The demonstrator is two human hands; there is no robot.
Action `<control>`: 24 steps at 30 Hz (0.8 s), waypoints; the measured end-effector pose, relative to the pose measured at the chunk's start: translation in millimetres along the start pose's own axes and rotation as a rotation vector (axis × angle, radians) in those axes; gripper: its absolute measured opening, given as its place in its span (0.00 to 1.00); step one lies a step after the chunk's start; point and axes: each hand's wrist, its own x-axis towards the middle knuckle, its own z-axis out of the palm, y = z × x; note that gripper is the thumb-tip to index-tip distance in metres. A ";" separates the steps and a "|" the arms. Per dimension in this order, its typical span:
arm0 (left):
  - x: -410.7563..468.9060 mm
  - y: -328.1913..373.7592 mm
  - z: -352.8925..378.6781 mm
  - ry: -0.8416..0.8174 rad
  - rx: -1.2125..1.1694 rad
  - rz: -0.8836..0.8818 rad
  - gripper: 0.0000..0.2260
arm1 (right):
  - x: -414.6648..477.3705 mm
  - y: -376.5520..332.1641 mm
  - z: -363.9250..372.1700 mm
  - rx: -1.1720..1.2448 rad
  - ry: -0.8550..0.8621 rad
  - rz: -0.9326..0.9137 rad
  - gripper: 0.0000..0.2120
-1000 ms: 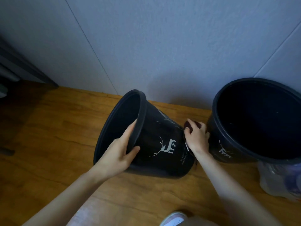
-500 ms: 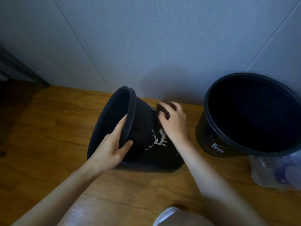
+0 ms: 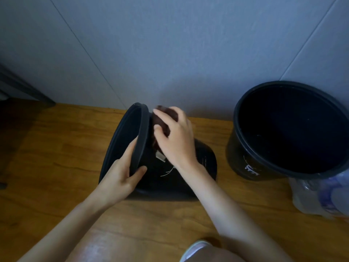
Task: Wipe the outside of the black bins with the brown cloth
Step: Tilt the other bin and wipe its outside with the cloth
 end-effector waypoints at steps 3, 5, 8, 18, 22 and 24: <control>-1.3 1.3 -2.1 0.022 0.006 0.028 0.35 | -10.6 12.2 2.7 -0.033 0.016 -0.074 0.19; -1.0 -1.9 -6.3 0.056 -0.033 -0.017 0.34 | -19.2 43.8 0.3 -0.118 0.017 0.022 0.20; 0.1 -5.5 -10.9 0.124 -0.097 -0.072 0.29 | -32.8 98.4 -12.2 -0.243 0.044 0.296 0.19; 46.0 24.8 -33.1 0.147 -0.650 -0.580 0.15 | -40.2 114.5 -14.0 -0.229 0.071 0.226 0.20; 59.2 20.4 -37.0 0.140 -0.579 -0.607 0.12 | -43.0 116.2 -15.3 -0.225 0.038 0.214 0.21; 54.9 18.2 -31.1 0.183 -0.476 -0.526 0.05 | -47.1 118.4 -17.6 -0.220 0.028 0.223 0.21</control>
